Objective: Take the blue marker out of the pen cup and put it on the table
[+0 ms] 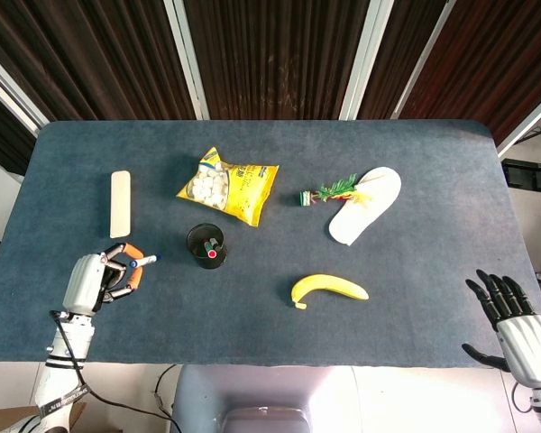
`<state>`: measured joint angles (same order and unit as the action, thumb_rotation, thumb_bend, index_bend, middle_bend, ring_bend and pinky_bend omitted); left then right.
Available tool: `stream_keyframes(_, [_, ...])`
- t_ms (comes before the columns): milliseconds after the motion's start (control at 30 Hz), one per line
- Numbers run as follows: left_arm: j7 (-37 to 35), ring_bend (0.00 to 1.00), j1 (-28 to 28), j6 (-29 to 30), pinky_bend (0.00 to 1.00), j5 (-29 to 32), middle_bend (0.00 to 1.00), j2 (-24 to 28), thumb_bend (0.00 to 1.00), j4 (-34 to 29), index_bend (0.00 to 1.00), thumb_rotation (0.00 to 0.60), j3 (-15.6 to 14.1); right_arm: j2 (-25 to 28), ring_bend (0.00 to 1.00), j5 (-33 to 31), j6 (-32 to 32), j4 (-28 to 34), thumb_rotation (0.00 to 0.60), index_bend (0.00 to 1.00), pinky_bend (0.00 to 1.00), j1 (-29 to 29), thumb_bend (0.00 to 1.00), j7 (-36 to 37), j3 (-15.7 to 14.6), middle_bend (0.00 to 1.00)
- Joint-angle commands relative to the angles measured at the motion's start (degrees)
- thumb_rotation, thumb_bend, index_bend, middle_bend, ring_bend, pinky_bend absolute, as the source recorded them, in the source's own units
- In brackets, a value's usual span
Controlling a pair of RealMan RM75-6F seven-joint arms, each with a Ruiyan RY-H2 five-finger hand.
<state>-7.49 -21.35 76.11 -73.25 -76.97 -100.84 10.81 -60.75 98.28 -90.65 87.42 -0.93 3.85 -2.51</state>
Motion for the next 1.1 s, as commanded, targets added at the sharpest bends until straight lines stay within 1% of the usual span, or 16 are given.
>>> stream_keyframes(33, [0.2,1.00,0.2,-3.8,1.00,3.6,1.00,0.3,0.43,0.9,0.65,0.600,-1.1,0.0,0.01,0.0,0.0,0.0,0.600,0.00,0.14,0.0,0.14,-0.1,0.0,0.00])
stream_keyframes(200, [-2.9,1.00,0.0,-9.3,1.00,7.1,1.00,2.6,0.44,0.1,0.67,0.600,-1.3,0.0,0.01,-0.3,0.0,0.0,0.600,0.00,0.14,0.0,0.14,-0.1,0.1,0.00])
stream_keyframes(300, [-4.3,1.00,0.0,-10.7,1.00,7.9,1.00,3.5,0.45,-0.4,0.68,0.600,-1.3,-0.1,0.01,-0.4,0.4,0.0,0.600,0.00,0.14,-0.2,0.14,-0.1,0.0,0.00])
stream_keyframes(433, [-7.4,1.00,-0.4,-14.9,1.00,8.8,1.00,4.7,0.46,-1.3,0.68,0.600,-1.6,-0.1,0.01,-0.3,0.7,0.1,0.600,0.00,0.14,-0.2,0.14,-0.3,-0.1,0.00])
stream_keyframes(600, [-12.0,1.00,-1.2,-19.5,1.00,10.5,1.00,4.3,0.48,-0.8,0.69,0.600,-1.1,-0.1,0.01,-0.4,0.8,0.1,0.600,0.00,0.14,-0.3,0.14,-0.3,-0.2,0.00])
stream_keyframes(733, [-15.2,1.00,-2.2,-23.1,1.00,11.6,1.00,3.8,0.48,0.9,0.69,0.600,-0.5,-0.1,0.01,-0.4,0.8,0.1,0.600,0.00,0.14,-0.2,0.14,-0.2,-0.2,0.00])
stream_keyframes(833, [-14.8,1.00,-2.9,-24.1,1.00,13.0,1.00,2.8,0.48,2.6,0.69,0.600,-0.3,0.0,0.01,-0.4,0.8,0.1,0.600,0.00,0.14,-0.2,0.14,-0.2,-0.3,0.00])
stream_keyframes(933, [-13.0,1.00,-3.4,-23.7,1.00,14.0,1.00,1.0,0.48,5.1,0.67,0.600,-0.2,0.0,0.01,-0.3,1.0,0.2,0.600,0.00,0.14,-0.2,0.14,-0.1,-0.4,0.00])
stream_keyframes(1000, [-10.7,1.00,-3.7,-22.4,1.00,14.3,1.00,-0.8,0.48,7.5,0.63,0.600,-0.4,0.0,0.01,-0.3,1.0,0.2,0.600,0.00,0.14,-0.2,0.14,-0.1,-0.5,0.00])
stream_keyframes(1100, [-6.5,1.00,-4.0,-19.8,1.00,14.6,1.00,-3.8,0.46,11.5,0.53,0.600,-0.7,0.0,0.01,-0.2,1.2,0.2,0.600,0.00,0.14,-0.2,0.14,-0.2,-0.6,0.00])
